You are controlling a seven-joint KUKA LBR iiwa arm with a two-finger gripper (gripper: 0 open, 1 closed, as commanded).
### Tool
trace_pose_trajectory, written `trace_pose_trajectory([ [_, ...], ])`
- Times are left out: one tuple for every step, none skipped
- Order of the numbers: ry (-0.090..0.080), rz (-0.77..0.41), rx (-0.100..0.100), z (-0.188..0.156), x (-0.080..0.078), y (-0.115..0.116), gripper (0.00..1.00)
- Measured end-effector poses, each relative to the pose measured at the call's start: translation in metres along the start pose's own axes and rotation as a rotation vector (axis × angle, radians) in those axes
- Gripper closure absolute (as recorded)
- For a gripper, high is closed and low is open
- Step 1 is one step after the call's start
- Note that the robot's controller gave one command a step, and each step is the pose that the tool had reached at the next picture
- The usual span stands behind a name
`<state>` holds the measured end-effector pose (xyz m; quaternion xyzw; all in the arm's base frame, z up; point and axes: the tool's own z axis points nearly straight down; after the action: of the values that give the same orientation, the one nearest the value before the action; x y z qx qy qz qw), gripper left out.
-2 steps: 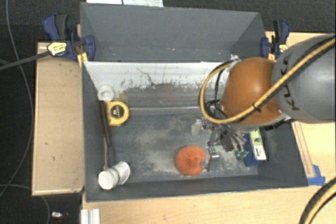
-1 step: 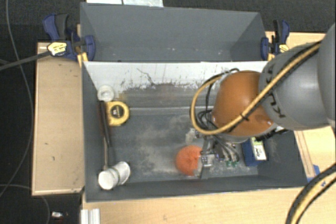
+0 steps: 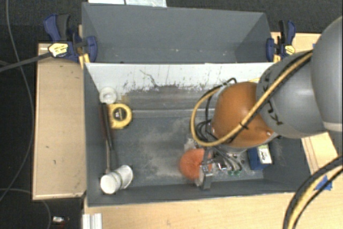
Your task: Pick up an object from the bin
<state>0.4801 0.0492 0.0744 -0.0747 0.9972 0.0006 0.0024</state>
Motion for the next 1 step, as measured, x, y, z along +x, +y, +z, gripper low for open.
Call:
trace_pose_trajectory([
  [-0.007,0.101,0.001,0.004,-0.0091,-0.0289,1.0],
])
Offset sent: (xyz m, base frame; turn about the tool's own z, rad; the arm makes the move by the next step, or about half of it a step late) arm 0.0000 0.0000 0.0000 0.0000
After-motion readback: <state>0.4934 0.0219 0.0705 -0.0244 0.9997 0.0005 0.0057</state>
